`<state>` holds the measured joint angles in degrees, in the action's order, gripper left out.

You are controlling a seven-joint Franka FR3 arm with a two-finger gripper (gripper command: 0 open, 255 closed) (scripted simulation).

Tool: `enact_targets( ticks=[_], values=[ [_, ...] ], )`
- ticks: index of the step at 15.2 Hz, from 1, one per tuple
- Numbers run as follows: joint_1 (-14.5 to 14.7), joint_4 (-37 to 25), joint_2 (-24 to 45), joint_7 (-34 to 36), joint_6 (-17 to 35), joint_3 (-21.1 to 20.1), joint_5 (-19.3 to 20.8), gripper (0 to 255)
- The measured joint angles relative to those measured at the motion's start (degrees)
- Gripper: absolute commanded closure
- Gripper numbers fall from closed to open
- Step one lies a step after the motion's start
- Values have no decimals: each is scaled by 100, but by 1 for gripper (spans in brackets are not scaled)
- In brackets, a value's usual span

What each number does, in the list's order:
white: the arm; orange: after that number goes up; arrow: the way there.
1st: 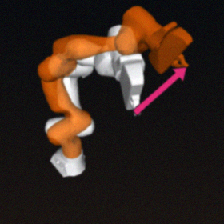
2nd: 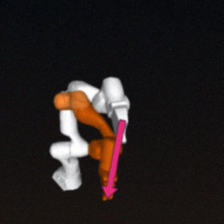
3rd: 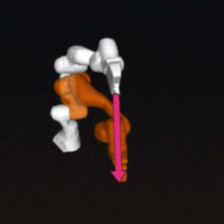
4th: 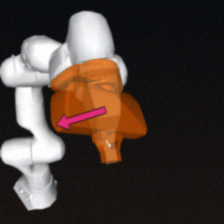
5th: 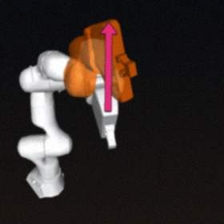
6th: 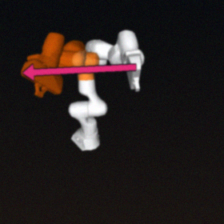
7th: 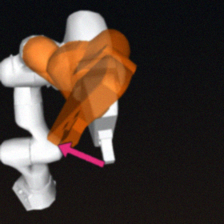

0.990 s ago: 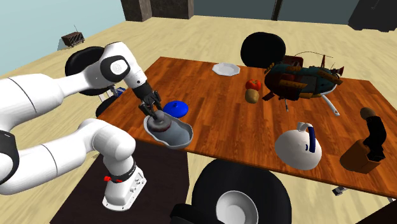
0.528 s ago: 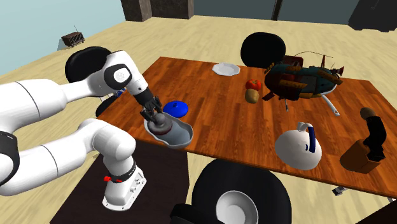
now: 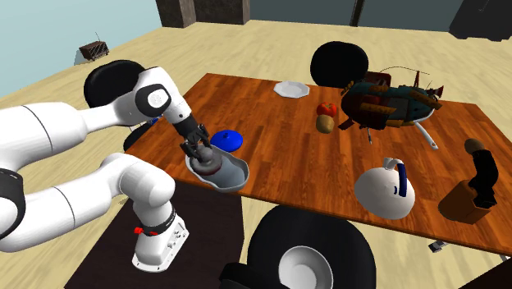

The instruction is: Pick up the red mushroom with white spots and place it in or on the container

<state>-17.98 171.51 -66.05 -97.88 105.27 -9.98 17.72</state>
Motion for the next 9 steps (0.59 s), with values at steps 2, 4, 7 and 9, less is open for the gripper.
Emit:
enact_targets(
  ticks=[2,4,7,9],
  values=[
    [1,9,-3,-5,-7,5,-5,0],
    [1,12,-4,-7,-8,7,-5,0],
    [75,-179,-20,10,-236,-77,-103,0],
    [167,-497,37,57,-541,-218,-247,0]
  ],
)
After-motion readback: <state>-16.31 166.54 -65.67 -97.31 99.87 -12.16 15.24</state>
